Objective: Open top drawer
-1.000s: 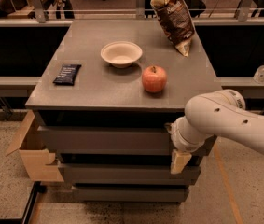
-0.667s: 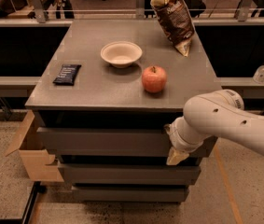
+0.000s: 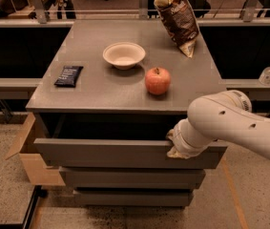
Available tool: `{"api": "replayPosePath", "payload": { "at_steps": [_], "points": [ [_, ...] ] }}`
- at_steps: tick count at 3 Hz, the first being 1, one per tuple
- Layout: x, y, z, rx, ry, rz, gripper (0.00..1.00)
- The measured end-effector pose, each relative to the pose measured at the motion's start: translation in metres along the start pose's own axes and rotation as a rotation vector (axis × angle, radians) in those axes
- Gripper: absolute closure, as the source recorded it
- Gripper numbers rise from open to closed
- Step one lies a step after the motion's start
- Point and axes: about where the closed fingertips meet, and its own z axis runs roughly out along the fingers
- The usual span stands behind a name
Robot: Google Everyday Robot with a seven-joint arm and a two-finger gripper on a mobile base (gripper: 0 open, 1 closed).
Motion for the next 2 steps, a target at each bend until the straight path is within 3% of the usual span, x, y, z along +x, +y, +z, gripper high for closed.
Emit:
{"api": "replayPosePath", "payload": {
  "at_steps": [1,2],
  "points": [
    [-0.0013,-0.0019,-0.0067,0.0,0.0,0.0,1.0],
    [-0.0013,-0.0019,-0.007,0.0,0.0,0.0,1.0]
  ]
}}
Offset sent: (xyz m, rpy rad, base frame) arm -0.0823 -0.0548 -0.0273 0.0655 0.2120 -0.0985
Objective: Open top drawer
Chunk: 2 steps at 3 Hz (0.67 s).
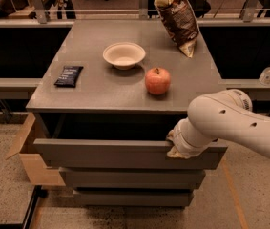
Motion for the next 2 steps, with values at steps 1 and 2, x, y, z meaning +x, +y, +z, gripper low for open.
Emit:
{"api": "replayPosePath", "payload": {
  "at_steps": [1,2],
  "points": [
    [0.0089,0.0205,-0.0089,-0.036,-0.018,0.038,1.0],
    [0.0089,0.0205,-0.0089,-0.036,-0.018,0.038,1.0]
  ]
}}
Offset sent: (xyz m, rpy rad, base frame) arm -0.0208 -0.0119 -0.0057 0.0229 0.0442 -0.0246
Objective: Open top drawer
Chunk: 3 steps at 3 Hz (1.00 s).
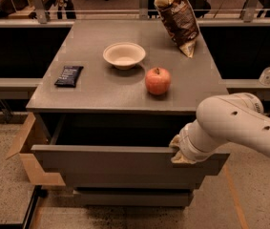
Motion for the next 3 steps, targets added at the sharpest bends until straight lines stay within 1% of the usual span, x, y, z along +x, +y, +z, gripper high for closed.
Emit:
{"api": "replayPosePath", "payload": {
  "at_steps": [1,2,3],
  "points": [
    [0.003,0.014,0.0,-0.006,0.006,0.003,1.0],
    [0.002,0.013,-0.004,-0.006,0.006,0.003,1.0],
    [0.003,0.032,-0.006,-0.008,0.007,0.011,1.0]
  ]
}}
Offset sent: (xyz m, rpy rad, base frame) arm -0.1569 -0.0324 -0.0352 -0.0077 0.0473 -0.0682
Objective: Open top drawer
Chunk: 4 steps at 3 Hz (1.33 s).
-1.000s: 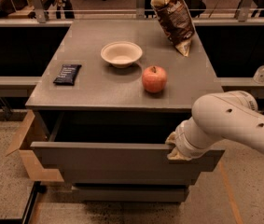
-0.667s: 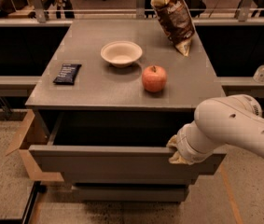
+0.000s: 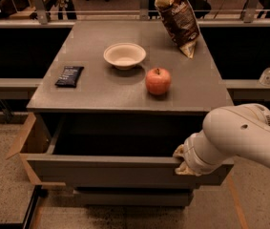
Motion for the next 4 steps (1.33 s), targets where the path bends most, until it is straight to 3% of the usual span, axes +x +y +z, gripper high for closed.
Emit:
{"api": "replayPosePath", "payload": {
  "at_steps": [1,2,4],
  "points": [
    [-0.001,-0.001,-0.004,0.0,0.0,0.0,1.0],
    [0.004,0.031,-0.008,0.005,-0.001,0.026,1.0],
    [0.003,0.03,-0.012,0.005,-0.001,0.026,1.0]
  ]
}}
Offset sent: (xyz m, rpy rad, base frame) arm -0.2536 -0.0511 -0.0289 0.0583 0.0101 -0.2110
